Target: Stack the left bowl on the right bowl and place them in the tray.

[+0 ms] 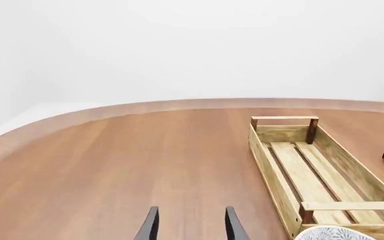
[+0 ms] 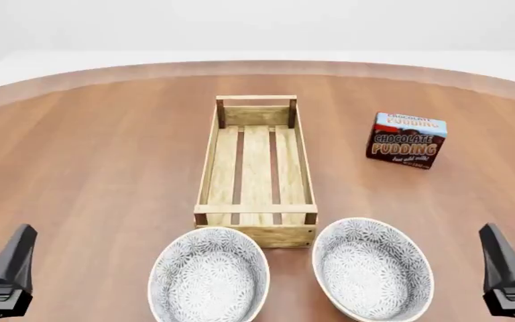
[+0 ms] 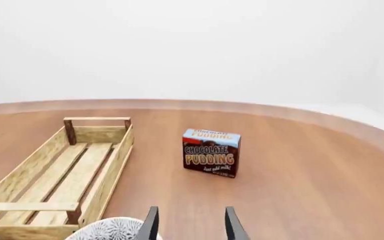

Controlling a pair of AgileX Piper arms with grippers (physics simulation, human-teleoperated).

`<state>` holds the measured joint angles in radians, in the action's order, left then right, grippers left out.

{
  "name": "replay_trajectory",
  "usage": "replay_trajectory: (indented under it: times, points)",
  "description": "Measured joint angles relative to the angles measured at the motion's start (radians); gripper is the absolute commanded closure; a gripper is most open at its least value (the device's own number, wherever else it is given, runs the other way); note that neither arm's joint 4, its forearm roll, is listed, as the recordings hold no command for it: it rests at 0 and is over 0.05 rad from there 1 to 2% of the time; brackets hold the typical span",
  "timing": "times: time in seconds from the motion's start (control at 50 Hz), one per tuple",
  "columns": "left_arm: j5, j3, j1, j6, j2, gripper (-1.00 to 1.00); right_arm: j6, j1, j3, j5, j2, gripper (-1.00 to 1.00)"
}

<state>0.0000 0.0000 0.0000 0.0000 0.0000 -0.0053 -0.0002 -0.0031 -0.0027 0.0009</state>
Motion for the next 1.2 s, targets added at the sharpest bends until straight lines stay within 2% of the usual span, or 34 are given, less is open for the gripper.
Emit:
replay_trajectory:
  times: [0.16,0.34,0.42,0.72,1.2]
  points:
    - [0.000,0.000,0.000,0.000,0.000,-1.00,-0.006,-0.008,-0.032,0.024,0.001,-1.00]
    - [0.000,0.000,0.000,0.000,0.000,-1.00,0.071,0.036,-0.119,0.111,0.068,-1.00]
    - [0.000,0.000,0.000,0.000,0.000,-1.00,0.089,0.079,-0.196,0.155,0.128,-1.00]
    - [0.000,0.000,0.000,0.000,0.000,-1.00,0.097,0.258,-0.455,0.269,0.383,-1.00]
    - [0.000,0.000,0.000,0.000,0.000,-1.00,0.059,0.493,-0.683,0.276,0.703,-1.00]
